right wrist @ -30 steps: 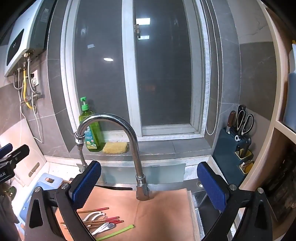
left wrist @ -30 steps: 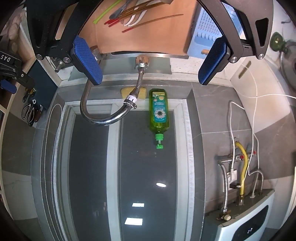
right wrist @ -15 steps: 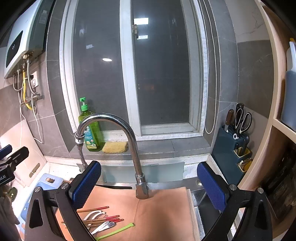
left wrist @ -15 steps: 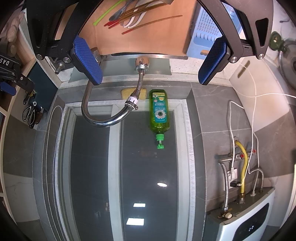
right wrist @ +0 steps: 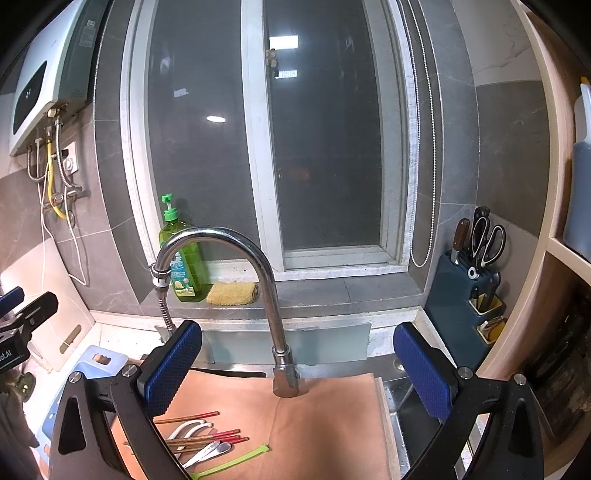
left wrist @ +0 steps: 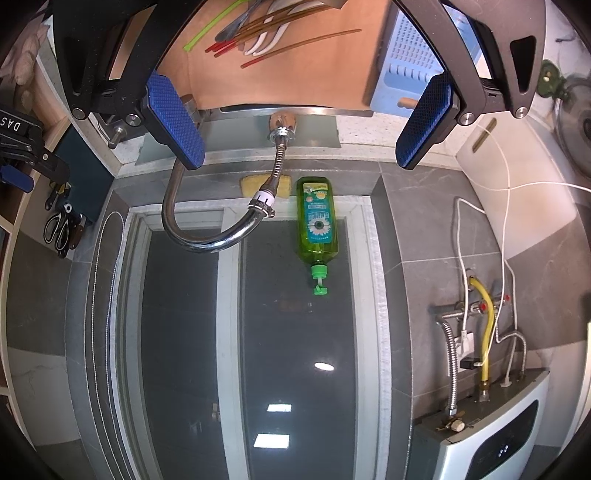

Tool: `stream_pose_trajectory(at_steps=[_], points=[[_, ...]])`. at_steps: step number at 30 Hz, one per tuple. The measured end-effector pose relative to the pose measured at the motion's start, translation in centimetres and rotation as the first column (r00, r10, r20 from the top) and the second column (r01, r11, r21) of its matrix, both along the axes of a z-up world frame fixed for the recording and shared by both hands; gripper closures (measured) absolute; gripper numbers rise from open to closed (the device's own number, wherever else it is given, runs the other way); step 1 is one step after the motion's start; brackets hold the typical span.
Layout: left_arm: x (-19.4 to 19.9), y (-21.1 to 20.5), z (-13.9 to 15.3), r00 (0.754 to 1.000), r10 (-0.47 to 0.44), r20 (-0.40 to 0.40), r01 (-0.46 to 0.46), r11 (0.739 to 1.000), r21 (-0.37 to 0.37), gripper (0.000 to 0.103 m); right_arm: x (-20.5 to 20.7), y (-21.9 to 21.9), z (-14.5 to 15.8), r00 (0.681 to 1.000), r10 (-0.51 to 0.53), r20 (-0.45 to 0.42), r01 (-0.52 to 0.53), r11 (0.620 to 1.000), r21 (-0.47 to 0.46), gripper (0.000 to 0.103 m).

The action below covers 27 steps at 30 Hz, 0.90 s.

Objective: Organize utensils

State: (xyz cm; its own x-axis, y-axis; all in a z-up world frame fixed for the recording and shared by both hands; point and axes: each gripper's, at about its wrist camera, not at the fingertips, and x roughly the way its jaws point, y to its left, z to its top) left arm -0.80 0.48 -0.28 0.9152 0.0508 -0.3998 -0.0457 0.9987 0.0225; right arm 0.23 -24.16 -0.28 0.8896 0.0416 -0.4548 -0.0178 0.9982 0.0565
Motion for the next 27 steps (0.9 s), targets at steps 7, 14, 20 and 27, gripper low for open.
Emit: stream_pose_trajectory(at_steps=[7, 14, 20, 27], points=[[0.06, 0.08, 0.02, 1.0, 0.002, 0.0, -0.002, 1.0, 0.0, 0.0, 0.03, 0.01, -0.04, 1.0, 0.0, 0.001, 0.0, 1.0, -0.001, 0.0], [0.36, 0.16, 0.03, 1.0, -0.002, -0.004, 0.002, 1.0, 0.003, 0.0, 0.11, 0.01, -0.07, 1.0, 0.001, -0.003, -0.001, 1.0, 0.001, 0.0], [0.57, -0.12, -0.12, 1.0, -0.005, -0.008, 0.005, 1.0, 0.006, 0.0, 0.17, 0.1, -0.14, 1.0, -0.002, -0.002, 0.002, 1.0, -0.003, 0.001], [0.61, -0.24, -0.14, 1.0, -0.005, -0.009, 0.006, 1.0, 0.01, 0.0, 0.39, 0.19, -0.55, 1.0, -0.007, -0.01, 0.007, 1.0, -0.007, 0.001]])
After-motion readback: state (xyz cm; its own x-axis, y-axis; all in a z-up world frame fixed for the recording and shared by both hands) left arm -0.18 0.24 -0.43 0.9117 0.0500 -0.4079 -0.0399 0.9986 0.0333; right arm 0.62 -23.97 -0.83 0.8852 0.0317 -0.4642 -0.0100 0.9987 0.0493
